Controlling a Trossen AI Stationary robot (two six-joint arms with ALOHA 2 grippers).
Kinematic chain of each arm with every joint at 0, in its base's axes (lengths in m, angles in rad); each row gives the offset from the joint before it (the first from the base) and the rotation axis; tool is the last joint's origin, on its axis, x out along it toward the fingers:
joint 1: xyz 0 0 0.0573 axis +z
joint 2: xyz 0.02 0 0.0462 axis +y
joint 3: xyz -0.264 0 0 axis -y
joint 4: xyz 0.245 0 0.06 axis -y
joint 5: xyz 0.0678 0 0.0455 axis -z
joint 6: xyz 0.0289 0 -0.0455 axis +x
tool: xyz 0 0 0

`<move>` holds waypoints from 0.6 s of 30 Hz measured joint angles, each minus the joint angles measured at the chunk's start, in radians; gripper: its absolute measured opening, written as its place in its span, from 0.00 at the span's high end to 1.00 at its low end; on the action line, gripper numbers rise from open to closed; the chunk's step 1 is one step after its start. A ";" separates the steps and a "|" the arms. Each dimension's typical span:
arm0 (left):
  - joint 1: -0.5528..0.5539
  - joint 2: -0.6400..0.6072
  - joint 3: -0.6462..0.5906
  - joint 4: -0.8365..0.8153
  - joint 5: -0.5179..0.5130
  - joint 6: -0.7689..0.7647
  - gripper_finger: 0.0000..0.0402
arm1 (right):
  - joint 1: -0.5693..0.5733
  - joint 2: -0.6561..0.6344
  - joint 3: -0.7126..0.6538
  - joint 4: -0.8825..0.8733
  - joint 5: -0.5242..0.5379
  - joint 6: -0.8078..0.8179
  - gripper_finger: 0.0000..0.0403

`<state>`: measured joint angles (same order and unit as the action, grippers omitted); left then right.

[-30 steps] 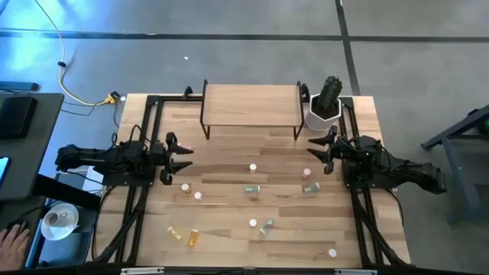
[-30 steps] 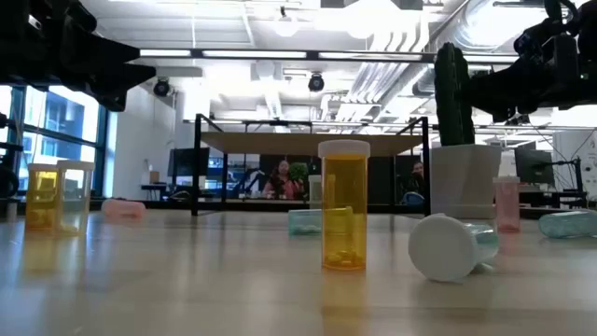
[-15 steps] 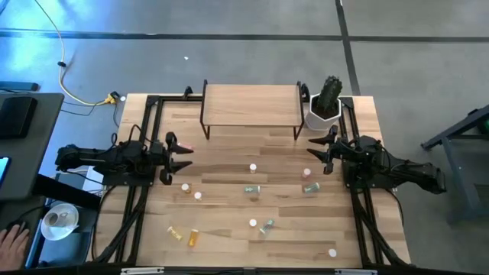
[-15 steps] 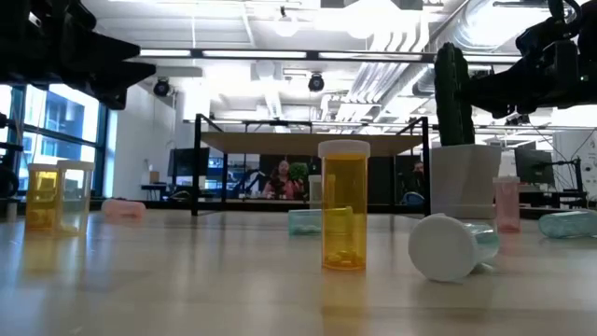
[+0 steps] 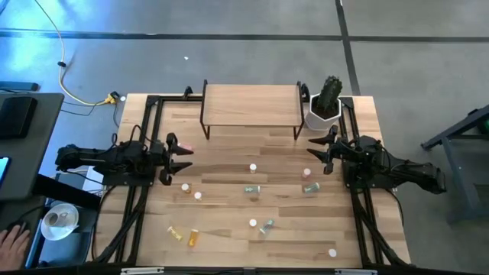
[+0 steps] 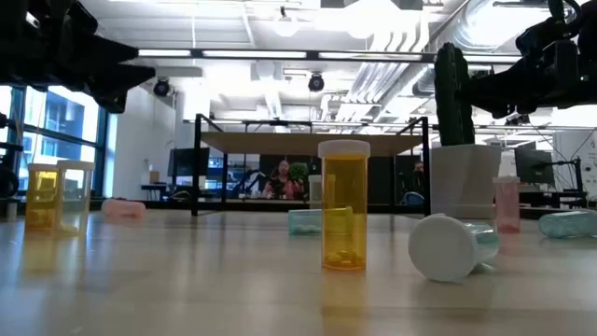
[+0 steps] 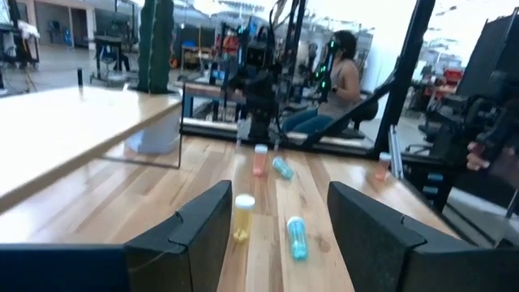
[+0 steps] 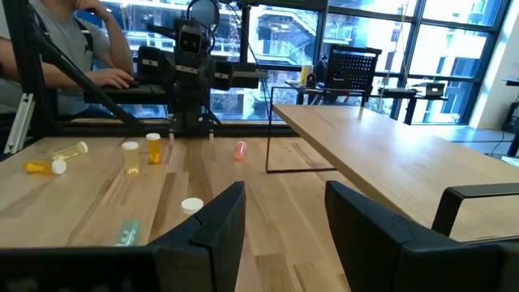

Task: Pick and place medicine bottles onto shelf by color
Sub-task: Put the top left orange pill bottle on the shelf

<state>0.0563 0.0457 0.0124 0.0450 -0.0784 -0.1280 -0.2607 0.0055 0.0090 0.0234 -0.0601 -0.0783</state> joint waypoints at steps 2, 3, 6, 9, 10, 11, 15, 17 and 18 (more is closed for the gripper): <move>0.000 0.001 0.000 -0.031 0.001 0.000 0.50 | 0.000 0.000 0.000 0.000 0.000 0.041 0.60; 0.000 0.006 -0.001 -0.031 0.009 0.000 0.50 | 0.000 0.000 0.000 0.000 0.000 0.064 0.60; 0.000 0.017 -0.001 -0.031 0.050 0.000 0.47 | 0.000 0.000 0.000 0.002 0.000 0.126 0.60; 0.000 0.030 -0.001 -0.034 0.092 0.000 0.44 | 0.000 0.000 0.000 0.002 0.000 0.178 0.60; 0.000 0.035 0.001 -0.035 0.108 0.000 0.43 | 0.000 0.000 0.000 0.002 0.000 0.193 0.60; 0.000 0.038 0.007 -0.043 0.122 0.000 0.42 | 0.000 0.000 0.000 0.002 0.000 0.207 0.60; 0.000 0.062 0.064 -0.075 0.139 0.003 0.42 | 0.000 0.000 0.000 0.002 0.000 0.204 0.60; 0.000 0.082 0.115 -0.136 0.144 0.015 0.42 | 0.000 0.000 0.000 0.002 0.000 0.210 0.60; 0.000 0.094 0.142 -0.175 0.144 0.020 0.42 | 0.000 0.000 0.000 0.002 0.000 0.212 0.60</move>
<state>0.0566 0.1398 0.1548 -0.1304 0.0660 -0.1075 -0.2609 0.0054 0.0090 0.0254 -0.0605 0.1333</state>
